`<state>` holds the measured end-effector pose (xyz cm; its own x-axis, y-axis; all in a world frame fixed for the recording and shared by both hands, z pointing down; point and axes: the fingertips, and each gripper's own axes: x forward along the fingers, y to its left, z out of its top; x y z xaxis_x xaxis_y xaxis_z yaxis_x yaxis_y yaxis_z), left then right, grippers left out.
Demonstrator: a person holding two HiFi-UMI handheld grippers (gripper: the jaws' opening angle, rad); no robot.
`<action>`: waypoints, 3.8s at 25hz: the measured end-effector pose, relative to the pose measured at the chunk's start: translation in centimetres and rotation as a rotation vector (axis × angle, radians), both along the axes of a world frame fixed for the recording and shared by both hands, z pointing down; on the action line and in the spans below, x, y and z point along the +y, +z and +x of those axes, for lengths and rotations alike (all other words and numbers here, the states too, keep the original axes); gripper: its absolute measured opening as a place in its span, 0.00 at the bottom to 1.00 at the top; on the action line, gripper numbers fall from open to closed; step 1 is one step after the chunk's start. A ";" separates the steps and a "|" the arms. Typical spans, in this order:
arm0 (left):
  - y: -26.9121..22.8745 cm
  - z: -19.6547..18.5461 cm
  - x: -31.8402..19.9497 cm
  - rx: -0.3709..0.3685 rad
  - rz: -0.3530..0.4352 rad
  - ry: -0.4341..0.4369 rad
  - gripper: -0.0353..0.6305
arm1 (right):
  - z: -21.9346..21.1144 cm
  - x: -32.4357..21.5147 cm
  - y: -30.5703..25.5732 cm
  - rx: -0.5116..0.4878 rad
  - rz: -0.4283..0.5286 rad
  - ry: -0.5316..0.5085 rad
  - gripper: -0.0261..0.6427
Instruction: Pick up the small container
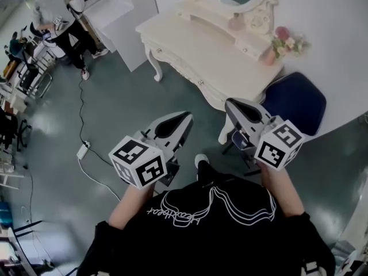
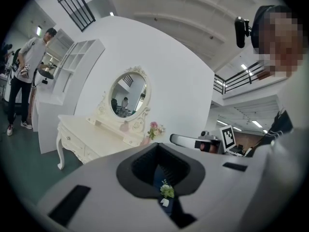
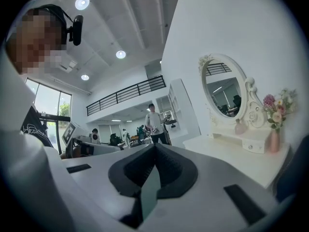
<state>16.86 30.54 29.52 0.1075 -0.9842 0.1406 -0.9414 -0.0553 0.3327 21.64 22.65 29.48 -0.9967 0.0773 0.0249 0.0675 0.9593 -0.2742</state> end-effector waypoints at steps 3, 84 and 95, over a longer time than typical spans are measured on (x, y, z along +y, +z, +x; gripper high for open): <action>0.8 -2.5 -3.1 -0.003 -0.019 -0.007 0.06 | -2.4 -3.0 0.6 0.003 -0.011 0.001 0.05; 10.3 -37.0 -55.0 0.082 -0.283 0.659 0.06 | -31.2 -57.2 13.9 0.334 0.081 0.855 0.27; 10.7 -37.4 -54.7 0.081 -0.292 0.657 0.06 | -31.2 -57.5 14.3 0.337 0.101 0.892 0.24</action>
<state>-20.58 -24.19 40.25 0.6852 -0.6360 0.3549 -0.7162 -0.4996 0.4873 -9.54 -34.88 43.79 -0.6270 -0.7245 0.2863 -0.7663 0.6398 -0.0590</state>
